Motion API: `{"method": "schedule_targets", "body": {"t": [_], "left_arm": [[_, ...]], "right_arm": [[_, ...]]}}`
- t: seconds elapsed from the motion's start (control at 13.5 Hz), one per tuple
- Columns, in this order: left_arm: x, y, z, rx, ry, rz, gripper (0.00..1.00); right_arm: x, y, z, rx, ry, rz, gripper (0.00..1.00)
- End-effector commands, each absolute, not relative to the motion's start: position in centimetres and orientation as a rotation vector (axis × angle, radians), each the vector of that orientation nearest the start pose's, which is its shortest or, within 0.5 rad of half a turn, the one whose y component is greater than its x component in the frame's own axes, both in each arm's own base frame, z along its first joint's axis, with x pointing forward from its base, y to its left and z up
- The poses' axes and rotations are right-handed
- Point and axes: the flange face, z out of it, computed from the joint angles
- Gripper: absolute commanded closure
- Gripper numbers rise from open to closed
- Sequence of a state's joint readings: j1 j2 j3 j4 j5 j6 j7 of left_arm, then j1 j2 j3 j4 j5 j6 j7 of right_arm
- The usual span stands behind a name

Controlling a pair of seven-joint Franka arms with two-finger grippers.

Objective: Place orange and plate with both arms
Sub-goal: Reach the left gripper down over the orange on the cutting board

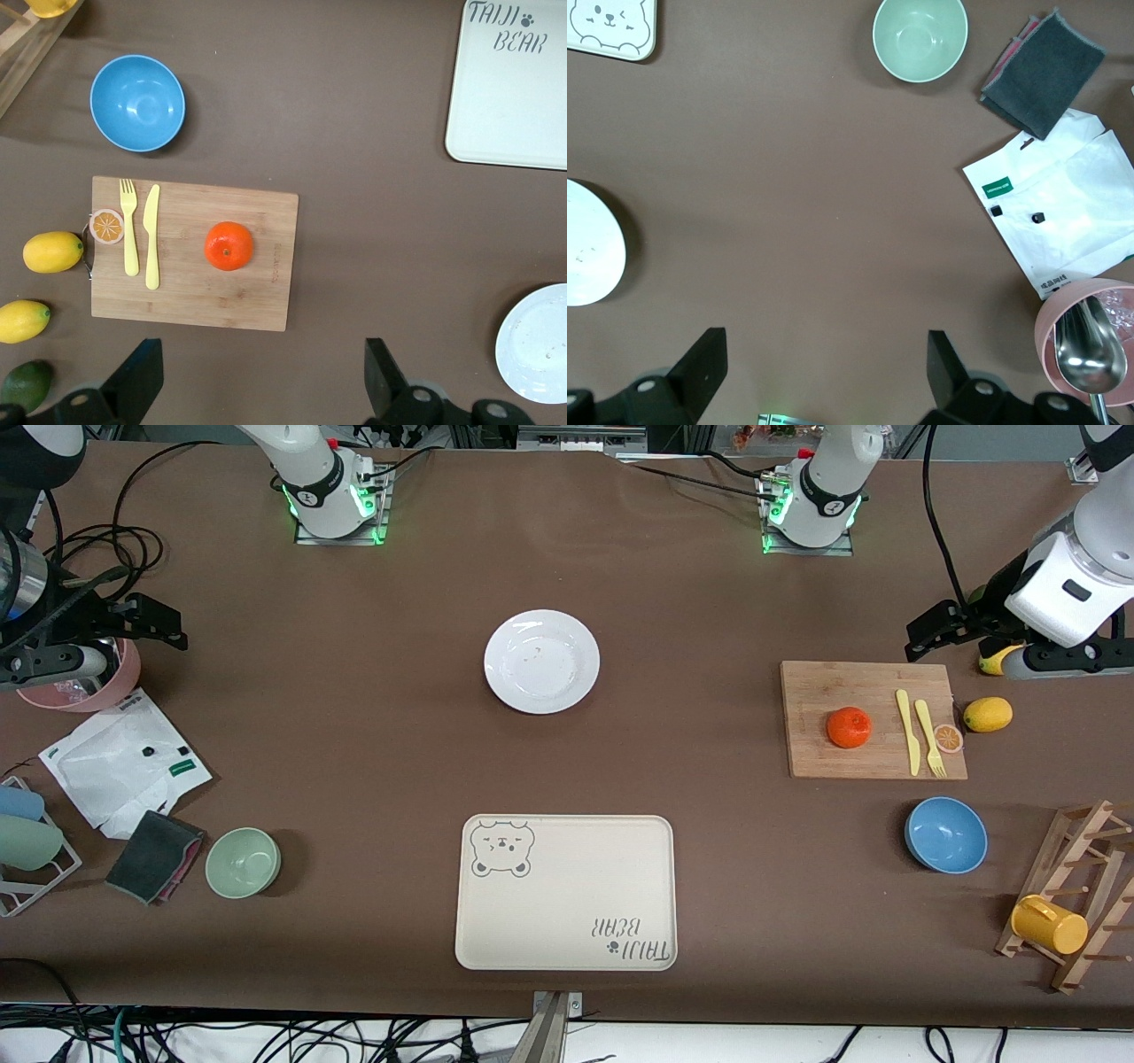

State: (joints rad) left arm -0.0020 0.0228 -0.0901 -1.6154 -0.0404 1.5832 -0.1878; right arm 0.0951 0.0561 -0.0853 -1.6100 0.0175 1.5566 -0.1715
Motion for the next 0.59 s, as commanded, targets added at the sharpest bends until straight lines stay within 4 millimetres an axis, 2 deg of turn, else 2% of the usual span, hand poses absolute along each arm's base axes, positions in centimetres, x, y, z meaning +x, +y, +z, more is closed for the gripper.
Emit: {"method": "schedule_targets", "body": {"t": [0.0,0.15,0.37,0.52], "left_arm": [[56.6,-4.8,58.2,-3.144,-0.136,0.157,0.0],[57.4,-4.6,56.1,-3.137,-0.14,0.217,0.0],[58.7,-4.5,51.5,-3.114,-0.122,0.324,0.0],[59.5,-4.5,47.5,-3.112,-0.043,0.393,0.0]], "right_arm": [[56.2,1.0,57.4,-3.118,-0.29,0.163,0.0],[56.2,1.0,57.4,-3.118,-0.29,0.163,0.0],[56.2,1.0,57.4,-3.118,-0.29,0.163,0.0],[56.2,1.0,57.4,-3.118,-0.29,0.161,0.0]]}}
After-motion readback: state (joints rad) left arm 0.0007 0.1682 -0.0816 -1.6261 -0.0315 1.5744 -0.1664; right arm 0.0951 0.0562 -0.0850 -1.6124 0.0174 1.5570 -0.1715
